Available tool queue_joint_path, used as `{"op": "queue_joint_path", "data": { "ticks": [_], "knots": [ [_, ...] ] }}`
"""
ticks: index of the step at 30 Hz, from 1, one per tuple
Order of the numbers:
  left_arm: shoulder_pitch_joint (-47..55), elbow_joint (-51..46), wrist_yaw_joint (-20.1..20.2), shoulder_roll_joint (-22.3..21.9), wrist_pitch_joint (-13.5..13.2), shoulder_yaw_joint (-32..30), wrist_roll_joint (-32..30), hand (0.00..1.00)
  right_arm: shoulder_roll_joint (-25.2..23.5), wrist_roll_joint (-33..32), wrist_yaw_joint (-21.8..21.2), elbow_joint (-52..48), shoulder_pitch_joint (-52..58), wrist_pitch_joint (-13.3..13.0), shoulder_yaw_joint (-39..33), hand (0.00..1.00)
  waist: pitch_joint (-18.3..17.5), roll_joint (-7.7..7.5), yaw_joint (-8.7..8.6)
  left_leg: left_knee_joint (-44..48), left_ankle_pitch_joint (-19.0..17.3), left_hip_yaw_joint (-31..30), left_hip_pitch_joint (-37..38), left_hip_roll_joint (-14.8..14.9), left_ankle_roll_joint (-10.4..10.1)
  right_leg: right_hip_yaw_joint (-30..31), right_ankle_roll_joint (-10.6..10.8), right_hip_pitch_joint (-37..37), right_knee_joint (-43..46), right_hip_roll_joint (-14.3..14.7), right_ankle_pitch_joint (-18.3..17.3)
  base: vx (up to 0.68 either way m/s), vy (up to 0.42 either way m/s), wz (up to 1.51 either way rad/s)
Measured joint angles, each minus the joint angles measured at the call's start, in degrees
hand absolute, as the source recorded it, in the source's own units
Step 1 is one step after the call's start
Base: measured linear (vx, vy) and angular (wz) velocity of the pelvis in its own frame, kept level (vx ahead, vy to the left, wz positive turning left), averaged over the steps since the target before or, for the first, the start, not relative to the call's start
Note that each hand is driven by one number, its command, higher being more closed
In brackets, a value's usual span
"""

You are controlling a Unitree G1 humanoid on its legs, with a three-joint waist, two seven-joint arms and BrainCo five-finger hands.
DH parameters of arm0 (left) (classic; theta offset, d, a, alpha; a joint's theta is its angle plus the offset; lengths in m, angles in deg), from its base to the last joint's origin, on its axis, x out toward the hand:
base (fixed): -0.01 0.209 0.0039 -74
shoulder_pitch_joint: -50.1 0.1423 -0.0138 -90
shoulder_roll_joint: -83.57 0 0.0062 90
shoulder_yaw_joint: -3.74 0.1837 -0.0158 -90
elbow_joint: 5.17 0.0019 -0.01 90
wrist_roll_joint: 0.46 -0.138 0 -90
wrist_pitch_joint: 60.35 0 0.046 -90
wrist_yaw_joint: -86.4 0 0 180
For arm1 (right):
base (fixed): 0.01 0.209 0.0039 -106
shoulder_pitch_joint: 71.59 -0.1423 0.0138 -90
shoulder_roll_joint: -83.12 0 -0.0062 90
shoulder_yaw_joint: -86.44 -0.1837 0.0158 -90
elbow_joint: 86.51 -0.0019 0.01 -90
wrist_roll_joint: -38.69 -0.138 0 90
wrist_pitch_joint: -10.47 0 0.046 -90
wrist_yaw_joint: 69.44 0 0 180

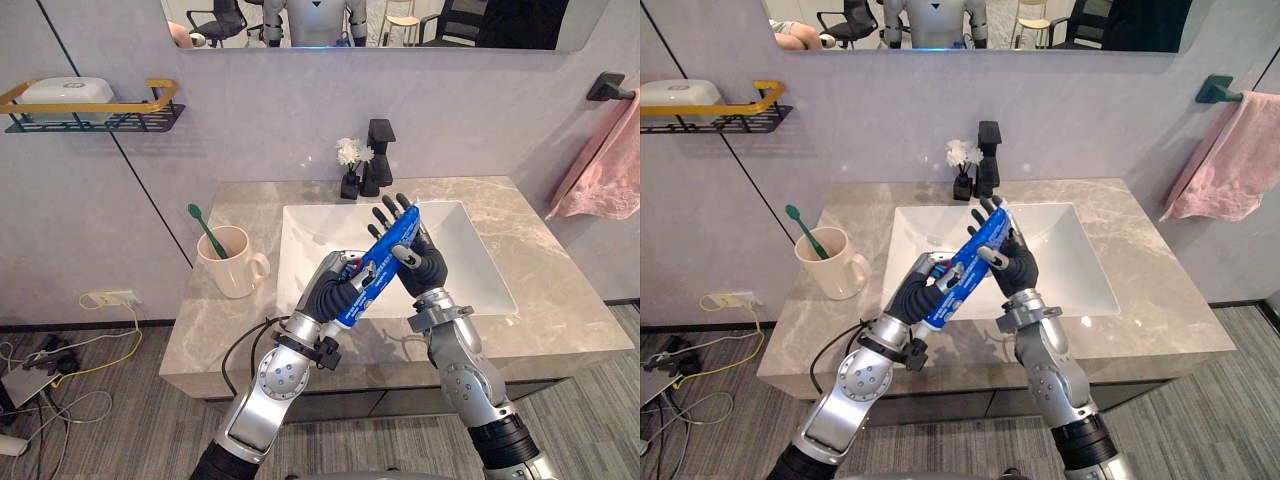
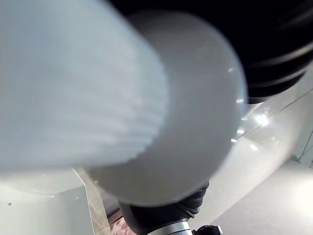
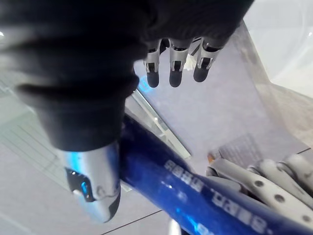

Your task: Organize washtable

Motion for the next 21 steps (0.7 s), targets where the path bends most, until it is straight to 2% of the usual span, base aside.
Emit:
{"op": "queue_joint_path", "data": {
  "ticks": [2, 3, 13, 21],
  "knots": [
    [0.00, 0.00, -0.24, 0.00, 0.00, 0.06, 0.02, 1.00, -0.28, 0.00, 0.00, 0.01, 0.00, 0.00, 0.07, 0.00, -0.09, -0.13, 0.01, -0.04, 0.03, 0.00, 0.02, 0.00, -0.03, 0.00, 0.00, 0.00, -0.01, 0.01, 0.00, 0.00, 0.000, 0.00],
    [0.00, 0.01, -0.34, 0.00, 0.00, 0.10, 0.01, 1.00, -0.30, 0.00, 0.00, 0.03, 0.00, 0.00, 0.18, 1.00, -0.15, -0.23, 0.02, -0.05, 0.05, 0.00, 0.03, 0.00, -0.05, -0.01, 0.00, 0.00, -0.03, 0.02, 0.00, 0.00, 0.000, 0.00],
    [0.00, 1.20, -0.83, 0.00, 0.99, 0.14, 1.83, 1.00, -0.23, 0.00, -0.05, 0.50, -0.18, -0.07, 2.27, 1.00, -0.19, -0.30, 0.00, -1.89, 1.16, -0.14, 0.79, -0.02, -0.07, -0.22, 0.00, 0.00, -0.08, 0.07, 0.00, 0.00, 0.000, 0.00],
    [0.00, 2.28, -0.93, 0.00, 1.02, 0.56, 1.95, 1.00, -0.25, 0.00, -1.26, 0.50, -0.24, -0.17, 2.24, 1.00, -0.61, -0.95, -0.06, -1.92, 1.17, -0.15, 0.79, -0.01, -0.06, -0.20, 0.00, -0.02, -0.10, 0.06, 0.00, 0.00, 0.000, 0.00]
  ]
}}
